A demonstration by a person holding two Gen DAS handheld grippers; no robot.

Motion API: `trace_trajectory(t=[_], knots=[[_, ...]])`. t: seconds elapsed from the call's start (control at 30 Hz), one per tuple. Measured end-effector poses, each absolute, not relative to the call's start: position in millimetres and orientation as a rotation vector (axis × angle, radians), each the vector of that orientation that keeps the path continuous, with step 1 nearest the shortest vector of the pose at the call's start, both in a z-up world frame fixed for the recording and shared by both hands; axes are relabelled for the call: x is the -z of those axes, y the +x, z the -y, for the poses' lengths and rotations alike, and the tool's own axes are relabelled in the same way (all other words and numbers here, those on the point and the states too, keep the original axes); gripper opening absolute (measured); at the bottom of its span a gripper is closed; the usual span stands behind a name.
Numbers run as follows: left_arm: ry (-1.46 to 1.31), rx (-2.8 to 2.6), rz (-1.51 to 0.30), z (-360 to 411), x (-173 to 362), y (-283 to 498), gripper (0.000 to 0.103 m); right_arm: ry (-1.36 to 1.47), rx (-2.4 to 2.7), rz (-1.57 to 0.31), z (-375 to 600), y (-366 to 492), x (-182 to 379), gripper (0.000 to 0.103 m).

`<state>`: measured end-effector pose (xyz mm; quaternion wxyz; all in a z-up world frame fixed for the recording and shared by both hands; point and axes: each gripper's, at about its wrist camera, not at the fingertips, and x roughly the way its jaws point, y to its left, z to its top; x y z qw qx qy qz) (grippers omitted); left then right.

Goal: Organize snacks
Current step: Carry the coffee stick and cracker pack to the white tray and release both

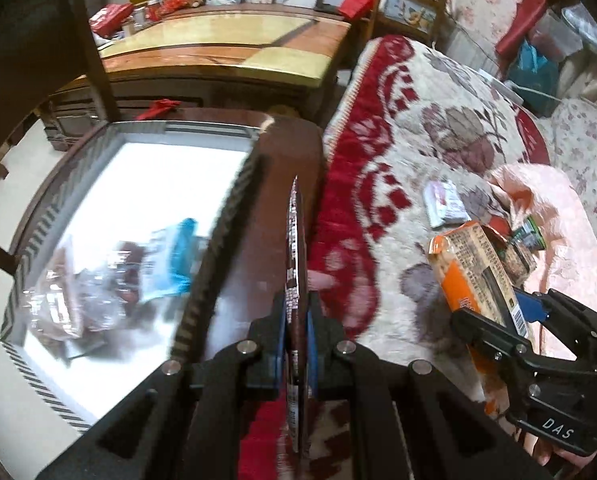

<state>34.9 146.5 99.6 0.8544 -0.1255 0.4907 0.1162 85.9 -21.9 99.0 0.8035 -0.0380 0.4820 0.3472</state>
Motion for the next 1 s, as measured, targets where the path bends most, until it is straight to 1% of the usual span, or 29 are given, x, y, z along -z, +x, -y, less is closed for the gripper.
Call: trace_trajectory(t=[0.53,1.0], knots=[[-0.337,-0.369,-0.992,-231,-105,1,0.010,-0.204,-0.835,-1.011,-78,69,-113,0.053],[-0.403,-0.472,-0.989,-293,-94,-17,0.010,-0.304,-0.914,-0.997,-154,70,-114,0.053]])
